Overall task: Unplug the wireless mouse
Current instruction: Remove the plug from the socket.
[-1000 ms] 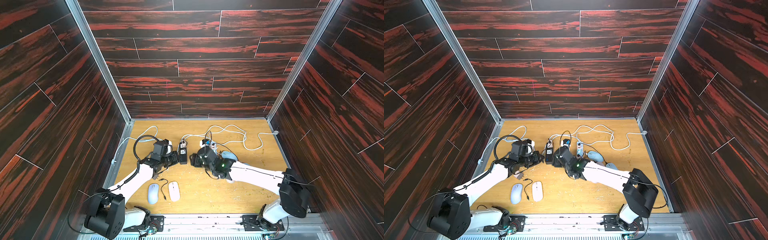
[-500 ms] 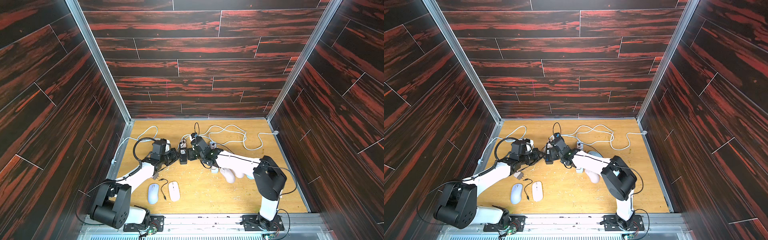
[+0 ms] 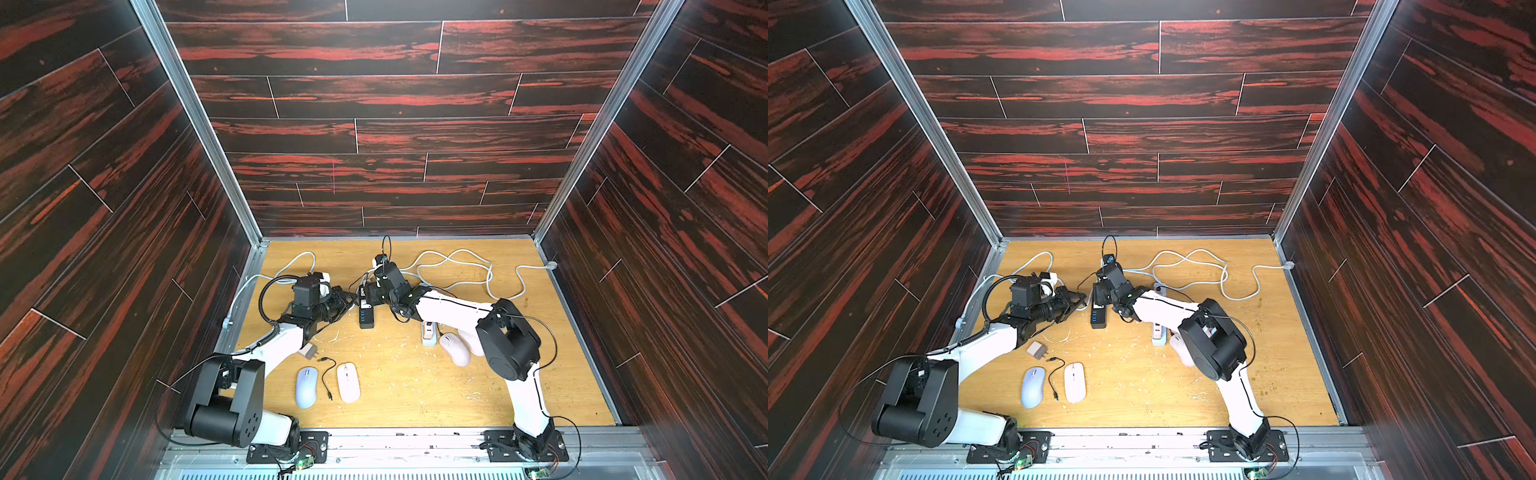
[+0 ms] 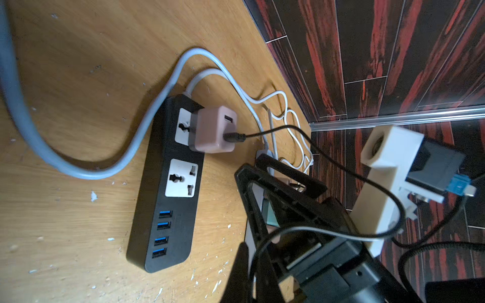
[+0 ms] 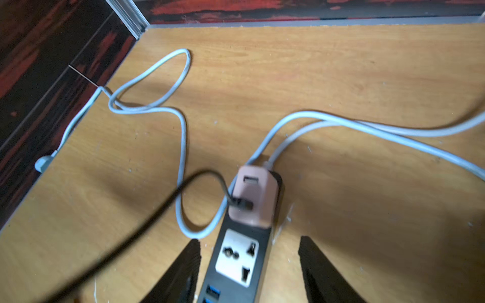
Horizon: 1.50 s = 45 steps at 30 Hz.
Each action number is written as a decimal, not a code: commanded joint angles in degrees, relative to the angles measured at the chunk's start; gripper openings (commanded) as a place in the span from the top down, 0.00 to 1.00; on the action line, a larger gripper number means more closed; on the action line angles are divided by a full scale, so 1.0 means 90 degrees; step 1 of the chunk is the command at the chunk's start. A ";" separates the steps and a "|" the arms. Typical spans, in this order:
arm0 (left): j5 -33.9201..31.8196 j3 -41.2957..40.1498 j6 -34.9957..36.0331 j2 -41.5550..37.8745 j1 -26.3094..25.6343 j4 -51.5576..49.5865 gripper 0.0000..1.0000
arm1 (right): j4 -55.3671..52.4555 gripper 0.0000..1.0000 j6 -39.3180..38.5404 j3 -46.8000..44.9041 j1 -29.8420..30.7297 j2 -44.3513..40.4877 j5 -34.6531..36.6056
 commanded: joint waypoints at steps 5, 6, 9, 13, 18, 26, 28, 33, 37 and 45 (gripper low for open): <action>0.0316 -0.0024 -0.0133 0.0121 0.0219 0.0320 1.00 | -0.0516 0.39 -0.0144 0.0920 0.0000 0.0751 0.0246; 0.0311 -0.0043 -0.0135 0.0121 0.0244 0.0318 1.00 | -0.0622 0.40 -0.0164 0.1076 0.0003 0.0871 0.0293; 0.0339 -0.0044 -0.0155 0.0115 0.0250 0.0332 1.00 | -0.0985 0.43 -0.0151 0.1524 -0.0002 0.1157 0.0450; 0.0333 -0.0044 -0.0086 0.0055 0.0255 0.0212 1.00 | -0.1358 0.50 -0.0107 0.1924 -0.0002 0.1395 0.0532; 0.0252 -0.0073 -0.0040 0.0025 0.0266 0.0158 1.00 | -0.1412 0.61 -0.0101 0.1956 -0.0004 0.1407 0.0528; 0.0033 0.0036 0.0379 -0.0061 0.0267 -0.0442 0.81 | -0.1495 0.84 0.0126 0.1893 -0.0002 0.1221 0.0413; -0.0094 0.0109 0.0600 -0.0113 0.0267 -0.0743 0.66 | -0.1513 0.90 0.0188 0.1878 -0.0002 0.1160 0.0370; -0.0457 0.0244 0.1287 -0.0387 0.0245 -0.1477 0.39 | -0.1558 1.00 0.0742 0.1742 -0.0084 0.0900 -0.0025; -0.0935 0.0250 0.1943 -0.0552 0.0112 -0.2091 0.36 | -0.1243 1.00 0.1491 0.1325 -0.0220 0.0591 -0.0664; -0.1201 0.0052 0.2017 -0.0425 -0.0256 -0.1985 0.37 | -0.0539 1.00 0.2671 0.0496 -0.0512 0.0045 -0.1541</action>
